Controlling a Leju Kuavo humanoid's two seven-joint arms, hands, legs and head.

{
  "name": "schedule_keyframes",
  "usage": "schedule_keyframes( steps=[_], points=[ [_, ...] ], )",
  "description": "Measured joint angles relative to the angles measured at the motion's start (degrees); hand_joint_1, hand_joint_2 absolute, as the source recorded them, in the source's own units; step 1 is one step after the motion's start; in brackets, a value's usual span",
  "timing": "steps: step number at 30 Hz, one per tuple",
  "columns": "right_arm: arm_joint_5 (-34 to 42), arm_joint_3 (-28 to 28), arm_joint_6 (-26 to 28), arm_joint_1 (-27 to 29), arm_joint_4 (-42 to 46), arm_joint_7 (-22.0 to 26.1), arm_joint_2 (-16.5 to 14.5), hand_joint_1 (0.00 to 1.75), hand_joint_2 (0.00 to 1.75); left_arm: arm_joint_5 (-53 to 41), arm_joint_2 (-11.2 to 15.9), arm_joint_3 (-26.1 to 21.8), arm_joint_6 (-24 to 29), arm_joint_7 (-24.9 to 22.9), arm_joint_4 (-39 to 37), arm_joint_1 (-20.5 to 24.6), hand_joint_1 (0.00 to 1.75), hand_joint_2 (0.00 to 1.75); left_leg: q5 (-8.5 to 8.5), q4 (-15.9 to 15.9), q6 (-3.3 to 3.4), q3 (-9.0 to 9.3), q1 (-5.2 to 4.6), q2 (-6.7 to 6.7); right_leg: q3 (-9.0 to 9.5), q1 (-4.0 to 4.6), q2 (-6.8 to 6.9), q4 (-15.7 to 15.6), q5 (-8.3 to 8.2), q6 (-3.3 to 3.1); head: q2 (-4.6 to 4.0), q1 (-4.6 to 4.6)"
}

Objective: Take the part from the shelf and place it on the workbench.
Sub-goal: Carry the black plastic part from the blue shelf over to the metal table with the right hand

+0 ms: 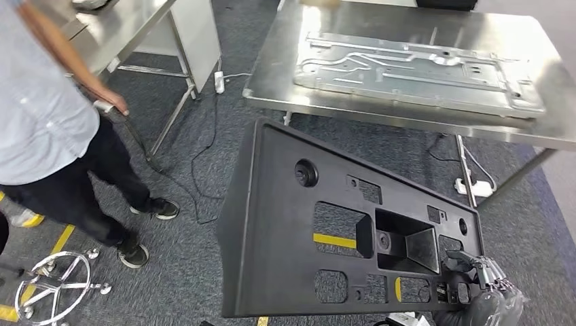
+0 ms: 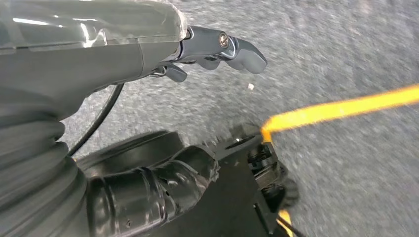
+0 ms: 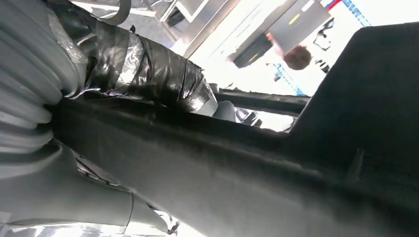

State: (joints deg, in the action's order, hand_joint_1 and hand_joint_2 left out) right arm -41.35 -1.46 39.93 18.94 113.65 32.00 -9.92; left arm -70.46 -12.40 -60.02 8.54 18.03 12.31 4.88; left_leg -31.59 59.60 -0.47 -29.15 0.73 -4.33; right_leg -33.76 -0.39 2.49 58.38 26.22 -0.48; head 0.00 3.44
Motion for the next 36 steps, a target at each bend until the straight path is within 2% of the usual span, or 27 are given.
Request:
schedule_keyframes(
  steps=[2,3,4,5,6,8,9,10,13,15,16,18,19,20,21,23,24,25,27,29,30,31,33,34,35,36],
  points=[
    [-0.2,0.3,0.0,-0.1,0.0,-0.2,0.0,1.73,1.75,0.0,0.0,0.0,0.0,0.0,0.0,-0.1,0.0,1.75,-3.47,6.4,-0.04,-3.04,0.11,2.76,0.02,-0.09,-1.39,-0.1,-0.08,-0.52,0.0,-0.08],
    [-0.3,0.5,0.0,-0.1,0.0,-0.5,0.0,1.73,1.75,0.0,0.0,0.0,0.0,0.0,0.0,-0.2,0.0,1.75,-5.0,10.3,0.0,-5.09,0.1,3.33,-0.02,0.01,-2.17,0.0,-0.06,-0.68,0.0,-0.1],
    [-0.4,0.6,0.0,-0.1,-0.1,-0.7,0.1,1.73,1.75,0.0,0.0,0.0,0.0,0.0,0.0,-0.3,0.0,1.75,-5.64,13.2,0.07,-6.74,0.07,3.6,-0.03,0.12,-3.01,0.1,-0.02,-0.76,0.0,-0.1],
    [-0.6,0.8,0.0,-0.1,-0.2,-1.0,0.2,1.73,1.75,0.0,0.0,0.0,-0.1,0.0,0.0,-0.5,0.0,1.75,-5.08,14.2,0.19,-7.58,0.03,3.75,0.01,0.23,-3.85,0.2,0.05,-0.83,0.0,-0.1],
    [-0.7,1.0,0.0,-0.1,-0.3,-1.2,0.3,1.73,1.75,0.0,0.0,0.0,-0.1,0.0,0.0,-0.5,0.0,1.75,-3.36,12.9,0.39,-7.38,-0.01,3.83,0.09,0.33,-4.51,0.3,0.15,-0.9,0.0,-0.11],
    [-0.7,1.4,0.0,-0.1,-0.5,-1.6,0.5,1.73,1.75,0.0,0.1,0.0,-0.1,0.0,0.0,-0.5,0.0,1.75,1.15,5.8,1.06,-4.86,-0.15,4.15,0.36,0.5,-5.5,0.5,0.4,-0.89,0.0,-0.1],
    [-0.7,1.6,0.0,-0.1,-0.6,-1.9,0.7,1.73,1.75,0.0,0.1,0.0,-0.1,0.0,0.0,-0.4,0.0,1.75,2.57,2.5,1.35,-3.69,-0.25,4.35,0.41,0.62,-5.81,0.7,0.56,-0.74,0.0,-0.1],
    [-0.7,1.9,0.0,-0.1,-0.7,-2.2,0.8,1.73,1.75,-0.1,0.1,0.0,-0.1,-0.1,0.0,-0.2,0.0,1.75,3.28,0.4,1.59,-2.94,-0.35,4.54,0.4,0.67,-6.05,0.8,0.66,-0.49,0.0,-0.09],
    [-0.8,2.3,0.0,-0.1,-0.9,-2.7,1.3,1.73,1.75,-0.1,0.1,0.0,-0.3,0.0,0.0,0.1,0.0,1.75,3.58,-1.1,2.16,-2.5,-0.43,4.64,0.26,0.55,-6.2,0.9,0.79,0.44,0.0,-0.1],
    [-1.4,2.5,0.0,-0.1,-0.9,-2.9,1.6,1.73,1.75,-0.1,0.1,0.0,-0.8,0.1,0.0,0.1,0.0,1.75,4.06,-1.7,2.75,-2.14,-0.2,4.41,-0.46,0.53,-5.22,2.6,2.12,1.01,0.0,-0.03],
    [-1.8,2.6,0.0,-0.2,-1.0,-2.9,1.8,1.73,1.75,-0.1,0.1,0.0,-1.1,0.1,0.0,0.1,0.0,1.75,4.27,-2.0,3.01,-2.02,-0.07,4.27,-1.58,0.46,-4.49,5.1,3.62,1.3,0.0,0.02],
    [-2.8,2.9,0.0,-0.3,-1.2,-3.1,2.0,1.73,1.75,-0.1,0.1,0.0,-1.6,0.3,0.0,0.0,0.0,1.75,4.3,-2.1,3.18,-2.03,-0.1,4.01,-5.12,0.07,-3.38,12.4,7.19,1.84,0.0,0.08],
    [-3.2,3.0,0.0,-0.3,-1.3,-3.2,2.1,1.73,1.75,-0.1,0.1,0.0,-1.7,0.3,0.0,-0.1,0.0,1.75,4.25,-2.1,3.16,-2.03,-0.1,3.87,-6.67,-0.18,-3.19,15.4,8.11,2.09,0.0,0.08],
    [-3.5,3.0,0.0,-0.3,-1.5,-3.3,2.2,1.73,1.75,-0.1,0.1,0.0,-1.9,0.3,0.0,-0.2,0.0,1.75,4.18,-2.1,3.1,-2.0,-0.08,3.75,-7.43,-0.44,-3.09,16.7,7.98,2.32,0.0,0.08],
    [-3.8,3.1,0.0,-0.3,-1.6,-3.4,2.3,1.73,1.75,-0.1,0.1,0.0,-1.9,0.3,0.0,-0.2,0.0,1.75,4.07,-2.0,2.98,-1.91,-0.04,3.69,-7.02,-0.7,-2.98,15.6,6.67,2.5,0.0,0.08],
    [-4.1,3.1,0.0,-0.3,-1.8,-3.7,2.4,1.73,1.75,-0.1,0.1,0.0,-2.1,0.4,0.0,-0.2,0.0,1.75,3.76,-1.9,2.54,-1.61,0.07,3.65,-3.45,-1.09,-2.54,8.2,2.58,2.66,0.0,0.09],
    [-4.2,3.2,0.0,-0.4,-1.9,-4.0,2.5,1.73,1.75,-0.1,0.1,0.0,-2.2,0.5,0.0,-0.2,0.0,1.75,3.56,-1.8,2.22,-1.51,0.03,3.66,-1.59,-1.03,-2.3,4.4,1.22,2.59,0.0,0.08],
    [-4.2,3.3,0.0,-0.4,-2.0,-4.3,2.5,1.73,1.75,-0.1,0.2,0.0,-2.4,0.6,0.0,-0.2,0.0,1.75,3.39,-1.7,1.86,-1.46,-0.03,3.66,-0.43,-0.91,-2.17,1.9,0.59,2.43,0.0,0.07],
    [-4.2,3.3,0.0,-0.5,-2.2,-4.9,2.7,1.73,1.75,0.0,0.2,0.0,-2.7,0.8,0.0,-0.2,0.0,1.75,3.2,-1.8,1.11,-1.4,-0.16,3.61,0.02,-0.46,-2.26,0.8,0.75,1.87,0.0,0.03],
    [-4.3,3.3,0.0,-0.5,-2.4,-5.2,2.8,1.73,1.75,0.0,0.2,0.0,-2.8,0.9,0.0,-0.1,0.0,1.75,2.85,-1.7,0.41,-1.31,-0.04,3.58,0.12,-0.54,-2.49,0.5,0.64,1.11,0.0,0.02],
    [-4.3,3.4,0.0,-0.5,-2.4,-5.3,2.9,1.73,1.75,0.0,0.2,0.0,-2.8,1.0,0.0,-0.2,0.0,1.75,2.07,-0.7,0.16,-1.66,0.04,3.62,0.25,-0.63,-2.53,0.3,0.57,0.67,0.0,0.0],
    [-4.3,3.4,0.0,-0.6,-2.4,-5.3,2.9,1.73,1.75,0.0,0.2,0.0,-2.8,1.0,0.0,-0.2,0.0,1.75,0.64,1.6,-0.03,-2.64,0.09,3.7,0.37,-0.72,-2.53,0.1,0.52,0.27,0.0,-0.02],
    [-4.4,3.5,0.0,-0.6,-2.6,-5.3,2.9,1.73,1.75,0.0,0.2,0.0,-2.8,1.0,0.0,-0.2,0.0,1.75,-3.15,9.2,-0.24,-6.26,0.14,3.81,0.46,-0.52,-2.51,0.1,0.64,-0.28,0.0,-0.06],
    [-4.4,3.6,0.0,-0.6,-2.7,-5.3,2.9,1.73,1.75,0.0,0.2,0.0,-2.8,1.0,0.0,-0.3,0.0,1.75,-4.39,12.8,-0.3,-8.1,0.14,3.81,0.48,-0.37,-2.54,0.2,0.73,-0.42,0.0,-0.05],
    [-4.4,3.7,0.0,-0.6,-2.8,-5.3,2.9,1.73,1.75,0.0,0.2,0.0,-2.8,1.0,0.0,-0.4,0.0,1.75,-4.52,14.7,-0.29,-9.21,0.14,3.81,0.54,-0.21,-2.61,0.2,0.83,-0.52,0.0,-0.05],
    [-4.4,3.7,0.0,-0.6,-2.9,-5.3,3.0,1.73,1.75,0.0,0.2,0.0,-2.8,1.0,0.0,-0.4,0.0,1.75,-3.43,14.4,-0.2,-9.24,0.13,3.82,0.64,-0.09,-2.72,0.3,0.93,-0.57,0.0,-0.05]
  ],
)
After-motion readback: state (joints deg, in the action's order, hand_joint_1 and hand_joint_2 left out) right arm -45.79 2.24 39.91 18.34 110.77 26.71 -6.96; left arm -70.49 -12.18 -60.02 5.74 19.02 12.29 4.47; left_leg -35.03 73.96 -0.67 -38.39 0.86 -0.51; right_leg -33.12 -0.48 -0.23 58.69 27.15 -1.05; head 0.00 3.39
